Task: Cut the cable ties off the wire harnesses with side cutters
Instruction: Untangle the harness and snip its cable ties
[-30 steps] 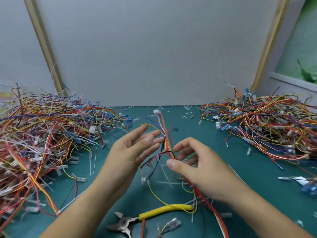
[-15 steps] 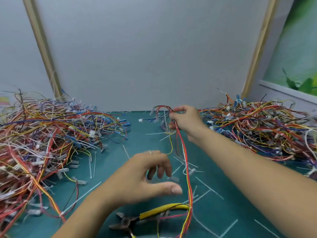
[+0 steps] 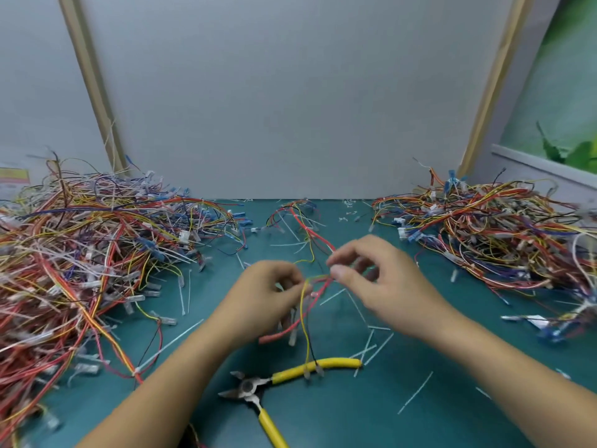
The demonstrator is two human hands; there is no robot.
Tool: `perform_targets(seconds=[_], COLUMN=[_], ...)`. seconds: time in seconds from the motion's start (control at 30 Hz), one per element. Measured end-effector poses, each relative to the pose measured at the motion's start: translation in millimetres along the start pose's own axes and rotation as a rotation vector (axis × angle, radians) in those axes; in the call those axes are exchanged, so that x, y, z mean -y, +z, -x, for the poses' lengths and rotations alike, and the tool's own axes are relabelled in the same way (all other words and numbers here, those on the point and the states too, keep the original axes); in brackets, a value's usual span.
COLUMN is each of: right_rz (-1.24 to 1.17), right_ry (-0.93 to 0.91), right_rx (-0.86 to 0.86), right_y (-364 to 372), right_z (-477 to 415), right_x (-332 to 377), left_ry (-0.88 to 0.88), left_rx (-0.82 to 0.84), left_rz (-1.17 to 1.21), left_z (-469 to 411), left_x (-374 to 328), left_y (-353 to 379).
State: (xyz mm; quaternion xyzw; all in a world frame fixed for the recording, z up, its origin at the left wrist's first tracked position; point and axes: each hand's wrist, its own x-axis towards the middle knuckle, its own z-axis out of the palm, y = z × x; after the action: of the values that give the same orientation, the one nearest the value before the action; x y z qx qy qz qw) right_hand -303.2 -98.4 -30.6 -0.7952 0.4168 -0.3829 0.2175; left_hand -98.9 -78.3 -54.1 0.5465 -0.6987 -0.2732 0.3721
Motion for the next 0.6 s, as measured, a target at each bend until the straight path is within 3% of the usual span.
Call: perform_targets(seconds=[0.2,0.33,0.4,0.47,0.53,0.6], right_rz=[-0.071,-0.17,-0.223,-0.202,-0.015,0.076], right_ry=[0.021,0.093,0.127,0.104,-0.013,-0.117], right_rx=[0.198,0.179,0.154,0.166,0.216,0.288], right_y=[15.3,39.4,48.4,52.7,52.7,48.8], right_z=[37.6,28.0,16.8,6.8,-0.2,-1.8], right_x=[9.4,15.8,17.5,21.0,22.7,23.0], left_ry=[-0.264,-0.311,-0.287,-0.208,-0.117,-0.109], left_rx=[-0.095,-0.047,-0.098,-0.182,-0.157,-0.08], left_rz=[0.437,0.667,0.613,0.398,0.298,0.371], left_z=[-3.6,-3.4,-5.0,-5.7,-4.3,-4.7], left_x=[3.3,0.7,0.3,1.0,1.4,4.8], left_y=[0.6,0.0,-0.2,-2.6,-5.9,-7.7])
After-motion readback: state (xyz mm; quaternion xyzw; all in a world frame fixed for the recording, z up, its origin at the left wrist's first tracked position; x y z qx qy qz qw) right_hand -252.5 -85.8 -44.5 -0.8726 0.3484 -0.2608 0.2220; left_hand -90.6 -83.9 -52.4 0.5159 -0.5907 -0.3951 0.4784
